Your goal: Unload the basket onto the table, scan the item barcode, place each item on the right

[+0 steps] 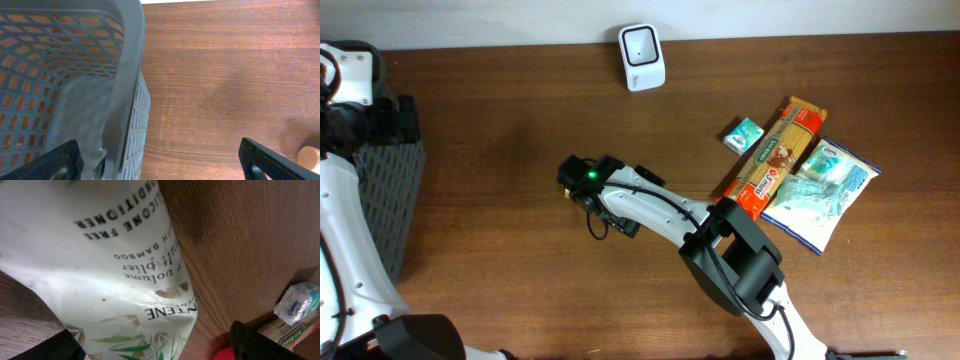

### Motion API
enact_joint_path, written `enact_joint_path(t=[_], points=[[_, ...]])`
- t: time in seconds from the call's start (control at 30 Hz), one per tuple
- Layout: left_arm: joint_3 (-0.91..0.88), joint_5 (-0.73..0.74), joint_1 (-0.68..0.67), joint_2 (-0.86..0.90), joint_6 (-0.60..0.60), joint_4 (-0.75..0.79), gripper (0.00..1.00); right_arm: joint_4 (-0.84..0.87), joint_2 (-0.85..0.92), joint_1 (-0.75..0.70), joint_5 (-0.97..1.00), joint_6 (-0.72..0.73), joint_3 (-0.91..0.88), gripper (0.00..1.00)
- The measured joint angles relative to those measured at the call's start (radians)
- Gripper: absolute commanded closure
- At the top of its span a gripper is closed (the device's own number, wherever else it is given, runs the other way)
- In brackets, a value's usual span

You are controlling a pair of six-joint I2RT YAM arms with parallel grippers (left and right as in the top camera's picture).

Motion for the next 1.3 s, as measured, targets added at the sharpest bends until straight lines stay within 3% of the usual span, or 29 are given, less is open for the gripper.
enact_joint_path(t=[0.33,0.47,0.6,0.63,0.67,0.93,1.1,1.2,1.3], points=[[0.000,0.000,0.000,0.000,0.000,0.000,0.01,0.005,0.000,-0.004,-0.011,-0.011,0.000,0.12],[0.000,0.000,0.000,0.000,0.000,0.000,0.01,0.030,0.000,-0.005,-0.018,-0.014,0.000,0.23],[0.000,0.000,0.000,0.000,0.000,0.000,0.01,0.048,0.002,-0.008,-0.060,-0.027,-0.003,0.57],[0.000,0.000,0.000,0.000,0.000,0.000,0.01,0.052,0.004,-0.008,-0.064,-0.022,-0.004,0.89],[0.000,0.000,0.000,0.000,0.000,0.000,0.01,0.053,0.005,-0.009,-0.067,-0.025,-0.005,0.96],[0.000,0.000,0.000,0.000,0.000,0.000,0.01,-0.010,0.002,-0.027,-0.156,-0.017,0.029,0.96],[0.000,0.000,0.000,0.000,0.000,0.000,0.01,-0.101,-0.017,-0.132,-0.644,-0.048,0.082,0.96],[0.000,0.000,0.000,0.000,0.000,0.000,0.01,-0.167,-0.017,-0.239,-1.016,-0.146,0.082,0.96],[0.000,0.000,0.000,0.000,0.000,0.000,0.01,-0.192,-0.017,-0.314,-1.219,-0.221,0.080,0.96]])
